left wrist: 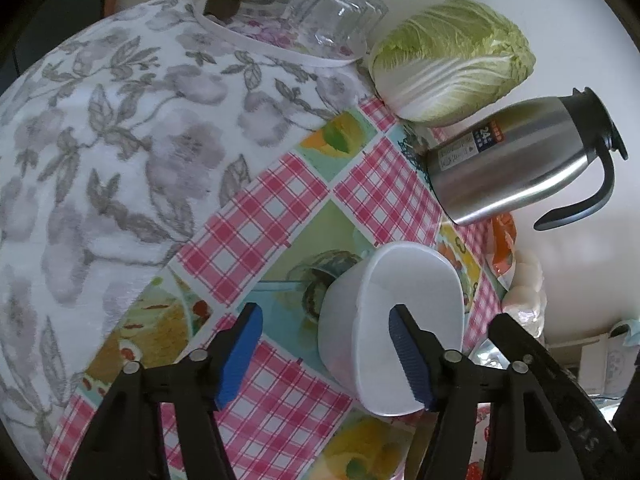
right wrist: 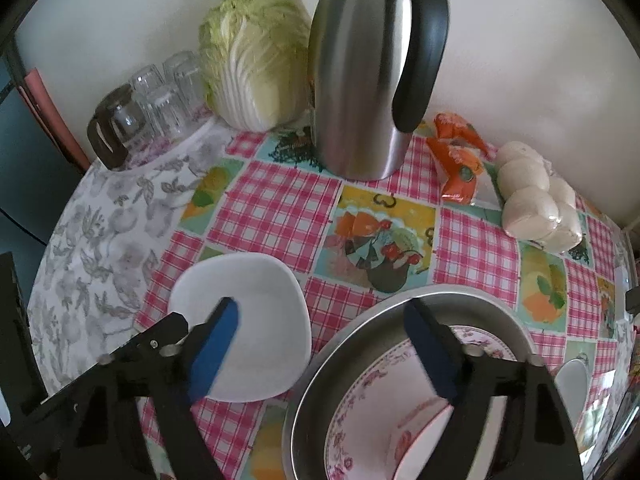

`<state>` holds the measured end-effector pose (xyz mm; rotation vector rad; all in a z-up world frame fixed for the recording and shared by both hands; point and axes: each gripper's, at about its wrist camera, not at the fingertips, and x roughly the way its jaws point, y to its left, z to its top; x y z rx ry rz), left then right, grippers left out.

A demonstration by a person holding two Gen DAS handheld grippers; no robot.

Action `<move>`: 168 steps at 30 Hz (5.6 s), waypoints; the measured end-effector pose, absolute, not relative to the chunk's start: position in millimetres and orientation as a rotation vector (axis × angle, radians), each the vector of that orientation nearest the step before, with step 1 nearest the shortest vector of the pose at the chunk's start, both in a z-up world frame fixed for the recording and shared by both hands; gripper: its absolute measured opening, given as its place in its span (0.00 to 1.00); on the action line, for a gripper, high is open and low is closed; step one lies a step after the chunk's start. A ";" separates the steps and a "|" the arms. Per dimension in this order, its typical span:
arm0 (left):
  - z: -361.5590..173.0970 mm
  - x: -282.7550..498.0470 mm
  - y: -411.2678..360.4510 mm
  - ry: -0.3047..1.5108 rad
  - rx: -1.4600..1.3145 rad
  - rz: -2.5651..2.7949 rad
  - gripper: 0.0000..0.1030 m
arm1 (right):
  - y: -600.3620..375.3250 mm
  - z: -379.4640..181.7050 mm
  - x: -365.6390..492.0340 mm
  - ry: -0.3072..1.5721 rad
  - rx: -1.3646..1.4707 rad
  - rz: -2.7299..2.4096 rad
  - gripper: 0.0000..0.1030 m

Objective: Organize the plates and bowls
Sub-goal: 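Move both tools to the rim of the white square bowl, then close both tools together on the white square bowl rim, then lift the square bowl with both tools and carry it over the basin, then lower the square bowl into the red-rimmed bowl with both tools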

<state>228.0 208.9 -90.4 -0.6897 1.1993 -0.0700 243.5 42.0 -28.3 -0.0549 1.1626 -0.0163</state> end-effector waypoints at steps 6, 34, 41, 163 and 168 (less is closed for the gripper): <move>-98.0 233.5 202.4 1.215 -0.700 -0.088 0.50 | 41.8 -38.0 251.2 1.165 -0.047 0.008 0.55; -119.8 239.5 187.9 1.251 -0.648 -0.101 0.17 | 53.6 -87.8 256.5 1.268 -0.092 0.051 0.12; -100.9 236.0 186.4 1.217 -0.605 -0.099 0.17 | 55.1 -75.3 250.9 1.242 -0.088 0.069 0.12; 5.9 152.1 11.9 1.124 -0.295 -0.338 0.17 | -148.0 2.3 95.8 1.059 0.545 -0.036 0.14; 10.0 152.0 15.9 1.120 -0.301 -0.333 0.20 | -148.0 2.2 95.7 1.061 0.546 -0.037 0.14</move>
